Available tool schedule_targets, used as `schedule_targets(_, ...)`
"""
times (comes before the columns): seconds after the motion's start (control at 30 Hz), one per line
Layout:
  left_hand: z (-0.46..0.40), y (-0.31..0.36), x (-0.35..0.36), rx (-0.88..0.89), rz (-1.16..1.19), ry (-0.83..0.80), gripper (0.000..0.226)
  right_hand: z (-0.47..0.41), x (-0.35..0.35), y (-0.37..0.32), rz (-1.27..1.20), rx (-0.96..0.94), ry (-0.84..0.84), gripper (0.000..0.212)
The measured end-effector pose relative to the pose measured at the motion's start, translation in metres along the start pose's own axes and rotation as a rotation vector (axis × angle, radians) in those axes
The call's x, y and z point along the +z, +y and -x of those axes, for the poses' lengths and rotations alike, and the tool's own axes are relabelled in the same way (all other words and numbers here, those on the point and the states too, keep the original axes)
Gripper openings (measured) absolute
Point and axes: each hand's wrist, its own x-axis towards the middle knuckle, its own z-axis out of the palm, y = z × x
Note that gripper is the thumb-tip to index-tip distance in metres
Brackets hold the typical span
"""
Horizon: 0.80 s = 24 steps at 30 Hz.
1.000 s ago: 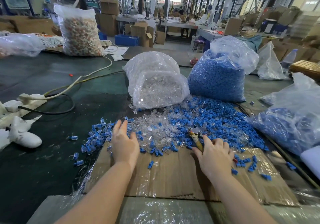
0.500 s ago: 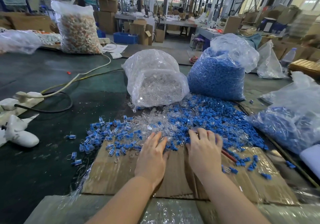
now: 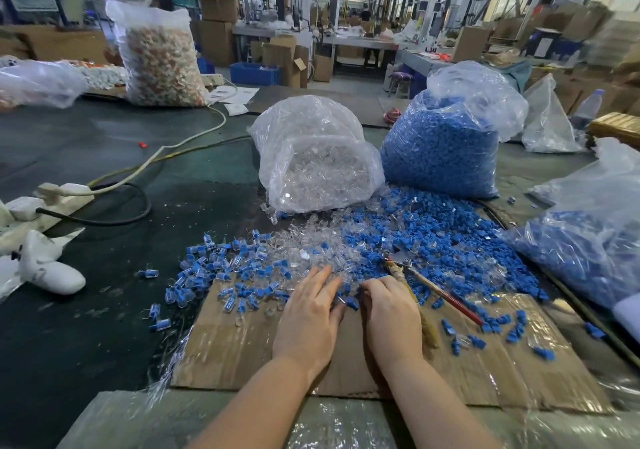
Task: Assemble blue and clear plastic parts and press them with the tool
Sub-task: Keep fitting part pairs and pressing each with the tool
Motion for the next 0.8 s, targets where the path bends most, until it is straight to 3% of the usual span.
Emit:
schedule_targets(0.2, 0.002, 0.002, -0.007, -0.014, 0.101, 0.08, 0.044, 0.007, 0.0, 0.0, -0.227, -0.16, 0.079, 0.018)
schedule_targets(0.47, 0.001, 0.003, -0.011, -0.013, 0.146, 0.08, 0.034, 0.012, -0.006, -0.004, -0.404, -0.224, 0.011, 0.022)
schedule_targets(0.67, 0.001, 0.003, -0.015, -0.045, 0.22, 0.128, 0.023, 0.013, -0.007, -0.004, -0.414, -0.214, 0.007, 0.022)
schedule_targets(0.8, 0.003, 0.003, -0.014, -0.088, 0.223, 0.17, 0.015, 0.014, -0.007, -0.003, -0.266, -0.224, 0.092, 0.022)
